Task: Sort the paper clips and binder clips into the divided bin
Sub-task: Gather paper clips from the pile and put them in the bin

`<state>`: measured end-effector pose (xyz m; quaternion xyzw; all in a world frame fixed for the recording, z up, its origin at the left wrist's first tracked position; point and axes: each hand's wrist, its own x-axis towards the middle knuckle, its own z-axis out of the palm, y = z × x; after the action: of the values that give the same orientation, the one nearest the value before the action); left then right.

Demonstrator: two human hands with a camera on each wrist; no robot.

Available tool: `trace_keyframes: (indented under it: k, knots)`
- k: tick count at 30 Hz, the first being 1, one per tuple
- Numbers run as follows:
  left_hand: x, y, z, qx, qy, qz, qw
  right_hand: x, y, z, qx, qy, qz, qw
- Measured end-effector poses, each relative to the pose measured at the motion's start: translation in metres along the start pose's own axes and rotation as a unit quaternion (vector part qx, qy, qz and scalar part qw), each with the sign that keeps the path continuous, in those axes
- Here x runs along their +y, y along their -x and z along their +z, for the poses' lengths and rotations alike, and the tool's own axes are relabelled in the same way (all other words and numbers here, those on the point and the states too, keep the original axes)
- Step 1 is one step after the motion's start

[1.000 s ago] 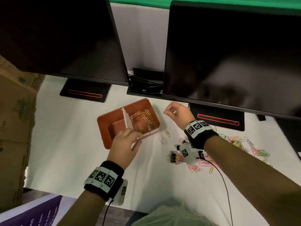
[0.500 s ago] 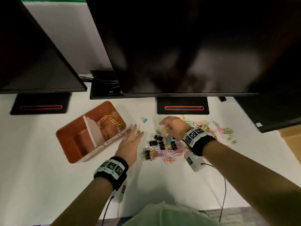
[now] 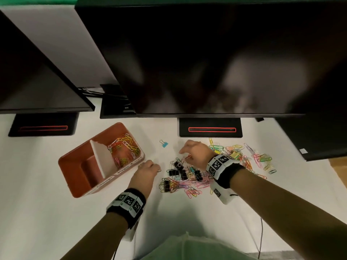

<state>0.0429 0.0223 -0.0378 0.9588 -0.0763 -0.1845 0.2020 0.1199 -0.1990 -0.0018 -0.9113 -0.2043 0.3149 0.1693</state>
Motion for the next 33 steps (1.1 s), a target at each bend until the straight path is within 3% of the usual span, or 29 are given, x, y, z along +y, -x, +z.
trace_keyframes:
  k: [4, 10, 17, 23, 29, 33]
  knots:
    - [0.002, -0.002, 0.003, 0.013, -0.005, 0.006, 1.000, 0.009, 0.006, -0.006, -0.011, 0.042, 0.007, 0.999]
    - [0.003, -0.005, 0.004, -0.018, 0.065, -0.041, 0.997, 0.007, 0.004, -0.004, -0.028, 0.016, 0.012, 0.999]
    - [-0.005, 0.014, -0.001, -0.019, 0.124, 0.002, 0.992, 0.008, 0.006, 0.003, -0.026, -0.016, 0.045, 0.999]
    - [0.001, 0.012, 0.002, -0.030, 0.119, 0.035, 0.992, 0.005, 0.012, 0.003, -0.004, -0.042, 0.029, 0.999]
    - [0.017, -0.002, -0.006, -0.117, 0.077, 0.052, 0.989, 0.003, 0.014, -0.005, 0.002, -0.061, 0.024, 0.998]
    - [0.017, -0.001, -0.007, -0.122, 0.057, 0.045, 0.990, 0.004, 0.012, -0.010, 0.014, -0.076, 0.035, 0.996]
